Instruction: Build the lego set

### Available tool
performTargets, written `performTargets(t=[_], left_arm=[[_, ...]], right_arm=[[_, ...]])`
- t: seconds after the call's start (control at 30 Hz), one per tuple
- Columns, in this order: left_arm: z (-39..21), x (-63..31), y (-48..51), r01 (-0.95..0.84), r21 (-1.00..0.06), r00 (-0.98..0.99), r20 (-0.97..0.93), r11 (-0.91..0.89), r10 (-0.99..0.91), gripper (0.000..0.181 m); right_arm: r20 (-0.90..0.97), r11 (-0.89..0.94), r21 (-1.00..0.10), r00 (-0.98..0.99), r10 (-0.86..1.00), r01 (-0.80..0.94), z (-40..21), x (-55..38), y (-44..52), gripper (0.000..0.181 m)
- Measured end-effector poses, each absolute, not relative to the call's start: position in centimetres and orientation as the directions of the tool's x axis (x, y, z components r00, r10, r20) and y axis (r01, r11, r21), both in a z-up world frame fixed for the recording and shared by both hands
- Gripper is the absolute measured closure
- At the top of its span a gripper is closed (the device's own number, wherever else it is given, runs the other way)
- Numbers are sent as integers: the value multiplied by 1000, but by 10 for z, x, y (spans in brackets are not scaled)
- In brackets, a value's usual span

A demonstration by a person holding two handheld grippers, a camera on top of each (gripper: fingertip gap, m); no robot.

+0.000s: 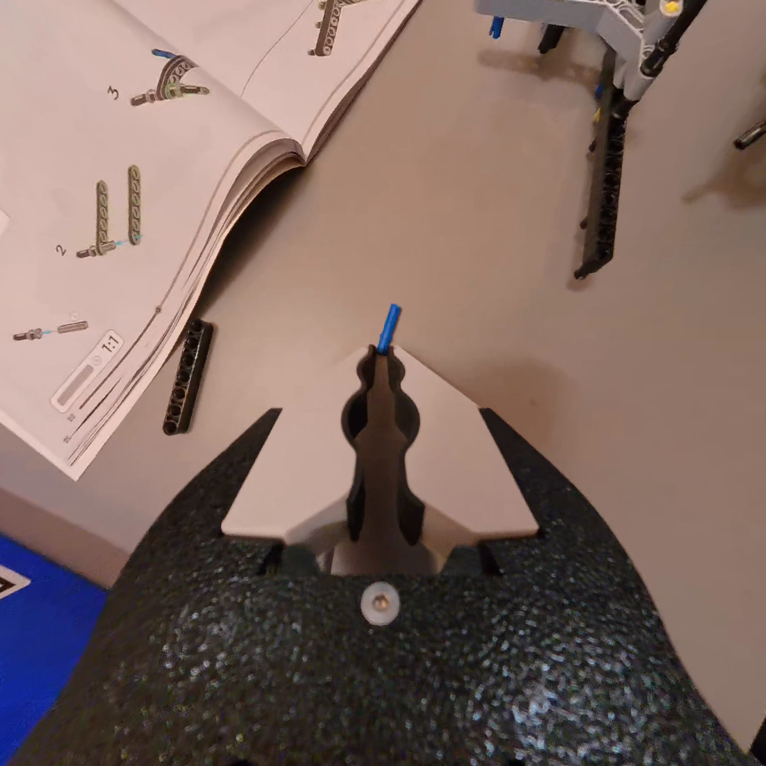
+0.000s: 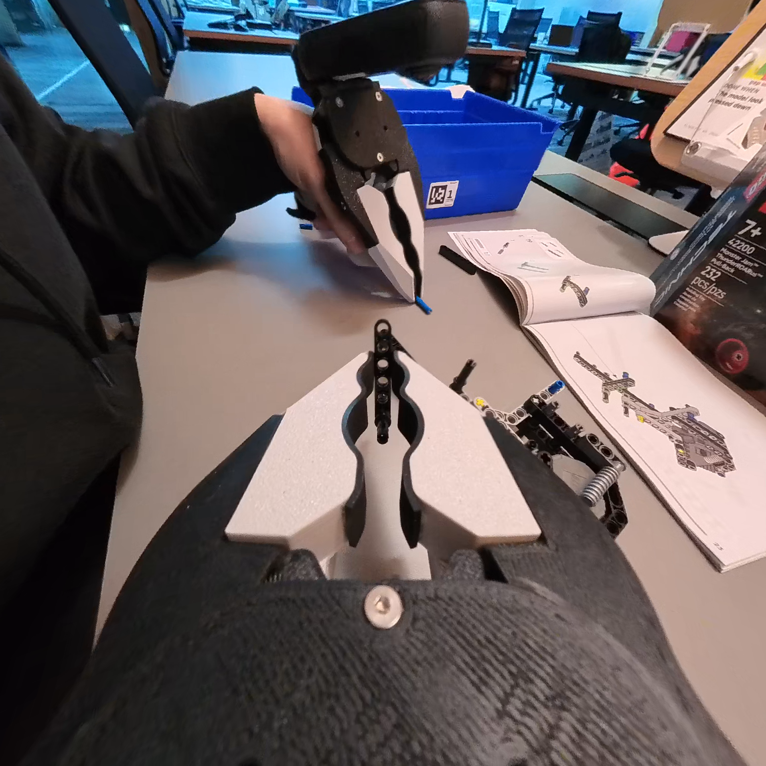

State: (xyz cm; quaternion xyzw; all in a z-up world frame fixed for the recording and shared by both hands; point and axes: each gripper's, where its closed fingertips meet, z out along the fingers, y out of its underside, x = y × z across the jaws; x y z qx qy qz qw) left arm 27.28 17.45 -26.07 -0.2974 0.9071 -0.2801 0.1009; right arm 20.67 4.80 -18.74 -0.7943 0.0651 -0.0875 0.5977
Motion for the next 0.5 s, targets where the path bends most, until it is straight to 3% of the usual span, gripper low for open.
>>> performTargets(t=[0.3, 0.5], left_arm=[[-257, 270, 167, -408, -595, -840, -53, 693, -540, 167], [-260, 269, 164, -394, -620, -855, -25, 679, -519, 173]], right_arm=[[53, -262, -965, 975, -214, -5, -185, 208, 47, 176], [61, -268, -963, 976, -209, 2, -186, 207, 47, 176]])
